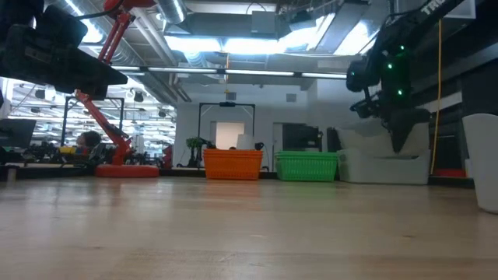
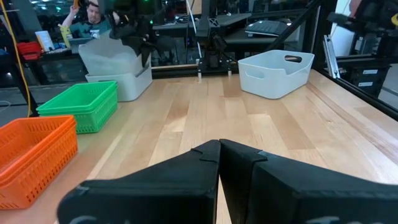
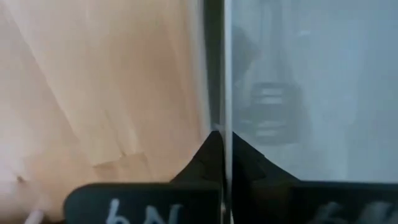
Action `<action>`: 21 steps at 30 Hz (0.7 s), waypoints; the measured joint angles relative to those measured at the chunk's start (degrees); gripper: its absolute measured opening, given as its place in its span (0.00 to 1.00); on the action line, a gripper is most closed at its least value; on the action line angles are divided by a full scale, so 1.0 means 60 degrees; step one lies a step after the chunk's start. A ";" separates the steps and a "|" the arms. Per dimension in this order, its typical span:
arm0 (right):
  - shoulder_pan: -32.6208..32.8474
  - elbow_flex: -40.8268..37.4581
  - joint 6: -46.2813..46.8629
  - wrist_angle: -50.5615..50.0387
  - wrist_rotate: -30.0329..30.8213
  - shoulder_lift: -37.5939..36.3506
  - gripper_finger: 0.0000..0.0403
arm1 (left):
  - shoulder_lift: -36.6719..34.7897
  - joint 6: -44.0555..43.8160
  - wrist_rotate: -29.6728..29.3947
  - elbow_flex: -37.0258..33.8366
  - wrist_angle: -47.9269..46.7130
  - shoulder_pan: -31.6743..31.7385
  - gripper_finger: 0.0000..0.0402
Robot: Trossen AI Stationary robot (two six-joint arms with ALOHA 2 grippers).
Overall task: Stack baskets by color
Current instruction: Stack the middle gray bin on the top gray bin
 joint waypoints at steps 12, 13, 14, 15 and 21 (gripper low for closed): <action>-0.0269 -0.0298 -0.0471 0.0846 -0.0539 -0.0069 0.00 | 0.0000 0.0000 -0.0004 0.0000 0.0000 0.0000 0.00; -0.0269 -0.0255 -0.0464 0.0872 -0.0640 -0.0089 0.00 | 0.0000 0.0000 -0.0004 0.0000 -0.0001 0.0001 0.00; -0.0271 -0.0223 -0.0452 0.0879 -0.0733 -0.0119 0.00 | 0.0000 0.0000 0.0000 0.0000 -0.0002 0.0000 0.00; -0.0272 -0.0213 -0.0423 0.0912 -0.0831 -0.0174 0.00 | 0.0000 0.0000 -0.0004 0.0000 0.0000 -0.0002 0.00; -0.0316 -0.0175 -0.0319 0.1139 -0.0847 -0.0403 0.00 | 0.0000 0.0000 0.0000 0.0000 -0.0003 -0.0003 0.00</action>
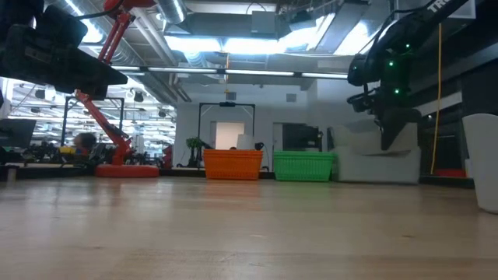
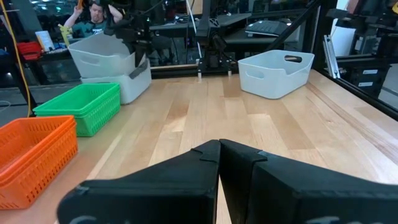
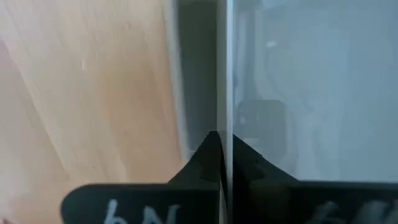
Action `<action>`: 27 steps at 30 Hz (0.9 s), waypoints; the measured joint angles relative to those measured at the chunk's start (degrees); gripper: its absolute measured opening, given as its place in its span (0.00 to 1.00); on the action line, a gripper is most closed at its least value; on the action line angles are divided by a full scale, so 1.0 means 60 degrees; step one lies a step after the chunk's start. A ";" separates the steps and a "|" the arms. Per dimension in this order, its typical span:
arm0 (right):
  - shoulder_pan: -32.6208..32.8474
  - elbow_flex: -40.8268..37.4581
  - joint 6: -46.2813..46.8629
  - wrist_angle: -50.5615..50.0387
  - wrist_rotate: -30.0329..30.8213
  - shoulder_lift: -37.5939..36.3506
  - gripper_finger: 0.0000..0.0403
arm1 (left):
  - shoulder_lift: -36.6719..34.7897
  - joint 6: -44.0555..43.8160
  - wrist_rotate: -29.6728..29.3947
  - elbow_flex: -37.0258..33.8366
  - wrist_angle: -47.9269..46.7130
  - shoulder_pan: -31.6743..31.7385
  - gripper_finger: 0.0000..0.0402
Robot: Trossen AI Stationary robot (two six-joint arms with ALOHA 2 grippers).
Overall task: Stack baskets by color
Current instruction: Stack the middle gray bin on the top gray bin
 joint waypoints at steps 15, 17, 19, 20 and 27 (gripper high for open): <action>-0.0135 -0.0528 0.0221 0.0484 -0.0953 -0.0015 0.00 | 0.0000 0.0000 -0.0003 0.0000 0.0003 0.0000 0.00; -0.0139 -0.0694 0.0202 0.0686 -0.0937 -0.0016 0.00 | 0.0000 0.0000 -0.0003 0.0000 0.0003 0.0000 0.00; -0.0142 -0.0743 0.0205 0.0748 -0.0936 -0.0016 0.00 | 0.0000 0.0000 -0.0003 0.0000 0.0003 0.0003 0.00; -0.0142 -0.0743 0.0221 0.0771 -0.0937 -0.0016 0.00 | 0.0000 0.0000 -0.0003 0.0000 0.0002 0.0002 0.00; -0.0142 -0.0743 0.0442 0.0825 -0.0820 -0.0018 0.11 | 0.0000 0.0000 -0.0003 0.0000 0.0000 0.0003 0.00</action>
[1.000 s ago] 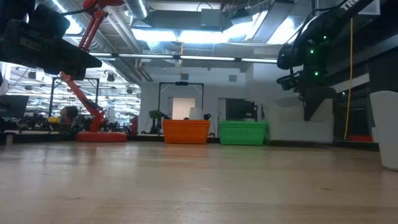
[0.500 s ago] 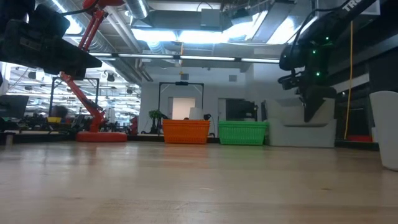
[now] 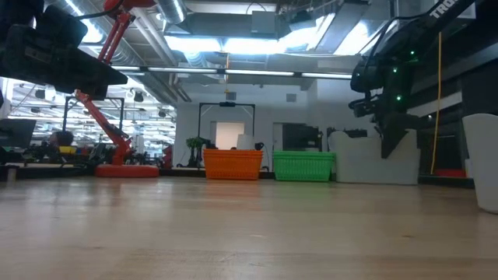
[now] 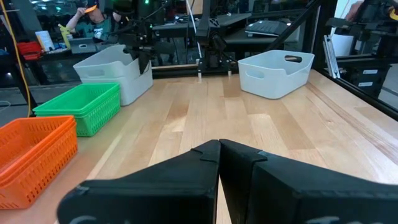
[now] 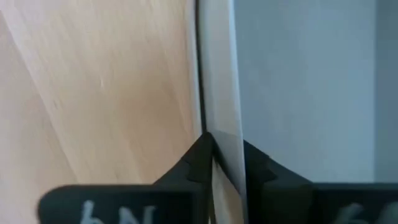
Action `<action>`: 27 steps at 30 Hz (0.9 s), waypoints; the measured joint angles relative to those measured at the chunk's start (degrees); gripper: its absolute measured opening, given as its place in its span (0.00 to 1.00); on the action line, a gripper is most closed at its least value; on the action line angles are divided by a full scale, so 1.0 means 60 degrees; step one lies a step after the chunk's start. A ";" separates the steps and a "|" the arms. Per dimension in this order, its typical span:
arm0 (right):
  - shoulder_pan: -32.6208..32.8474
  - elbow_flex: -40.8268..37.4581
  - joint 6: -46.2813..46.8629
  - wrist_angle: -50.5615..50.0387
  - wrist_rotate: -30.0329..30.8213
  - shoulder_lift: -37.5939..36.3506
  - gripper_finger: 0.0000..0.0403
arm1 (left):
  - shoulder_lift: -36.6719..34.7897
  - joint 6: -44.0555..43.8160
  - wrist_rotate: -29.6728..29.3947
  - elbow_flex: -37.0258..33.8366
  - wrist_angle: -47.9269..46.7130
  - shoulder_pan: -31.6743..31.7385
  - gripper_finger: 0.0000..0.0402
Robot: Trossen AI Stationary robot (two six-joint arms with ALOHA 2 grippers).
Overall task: Stack baskets by color
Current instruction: Stack the middle gray bin on the top gray bin
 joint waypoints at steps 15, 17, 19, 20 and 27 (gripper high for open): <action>0.0000 0.0565 0.0569 -0.1230 0.0016 -0.0013 0.23 | -0.0003 0.0000 0.0000 0.0000 0.0000 -0.0003 0.00; 0.0056 0.0565 0.0990 -0.1460 0.0017 -0.0047 0.23 | 0.0000 0.0000 0.0002 0.0000 0.0003 -0.0003 0.00; 0.0222 0.0565 0.1449 -0.1588 0.0011 -0.0158 0.23 | -0.0001 0.0000 0.0001 0.0000 0.0004 -0.0004 0.00; 0.0327 0.0565 0.1552 -0.1650 -0.0057 -0.0235 0.23 | 0.0000 0.0000 0.0000 0.0000 0.0004 0.0000 0.00; 0.1175 0.0565 0.1601 -0.1450 -0.0773 -0.0872 0.23 | 0.0000 0.0002 0.0001 0.0000 0.0000 -0.0002 0.00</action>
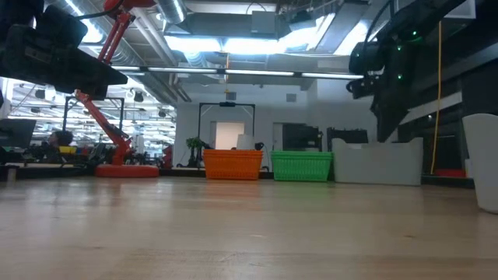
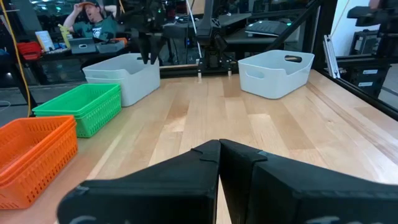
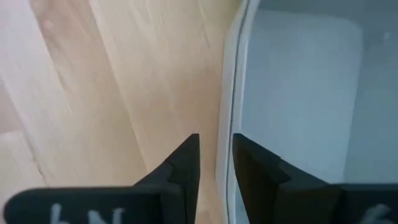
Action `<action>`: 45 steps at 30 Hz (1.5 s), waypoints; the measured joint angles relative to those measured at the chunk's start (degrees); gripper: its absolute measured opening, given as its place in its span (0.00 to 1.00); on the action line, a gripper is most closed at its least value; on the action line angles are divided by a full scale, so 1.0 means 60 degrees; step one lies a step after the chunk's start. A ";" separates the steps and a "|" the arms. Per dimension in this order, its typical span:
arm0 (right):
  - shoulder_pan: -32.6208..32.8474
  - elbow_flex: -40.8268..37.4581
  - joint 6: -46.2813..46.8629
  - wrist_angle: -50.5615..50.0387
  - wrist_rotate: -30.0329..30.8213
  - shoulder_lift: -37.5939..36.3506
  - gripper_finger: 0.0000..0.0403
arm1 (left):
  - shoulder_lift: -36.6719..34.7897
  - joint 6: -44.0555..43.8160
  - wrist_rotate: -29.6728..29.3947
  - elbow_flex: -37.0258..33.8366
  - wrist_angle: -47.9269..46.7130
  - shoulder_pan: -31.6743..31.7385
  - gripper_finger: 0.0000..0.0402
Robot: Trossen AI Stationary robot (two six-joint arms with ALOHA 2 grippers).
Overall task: Stack baskets by color
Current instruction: Stack the middle gray bin on the top gray bin, then stack the gray bin on the top gray bin
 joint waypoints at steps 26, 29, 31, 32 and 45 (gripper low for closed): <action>-0.0492 -0.1060 0.0982 0.1814 0.1713 0.0488 0.23 | -0.0002 0.0001 -0.0001 0.0000 0.0004 -0.0001 0.00; -0.0578 -0.1060 0.0986 0.1831 0.1630 0.0488 0.23 | -0.0004 0.0000 0.0001 0.0000 0.0002 0.0001 0.00; -0.0578 -0.1060 0.1007 0.1800 0.1497 0.0488 0.23 | -0.0003 0.0001 -0.0001 0.0000 0.0002 0.0001 0.00; -0.0581 -0.1054 0.1090 0.1762 0.1378 0.0488 0.23 | -0.0004 0.0001 -0.0001 0.0000 0.0000 -0.0001 0.00; 0.1178 0.2325 0.5880 -0.2130 -0.1253 0.0482 0.23 | -0.0003 0.0521 -0.0001 0.0000 0.0004 0.0002 0.00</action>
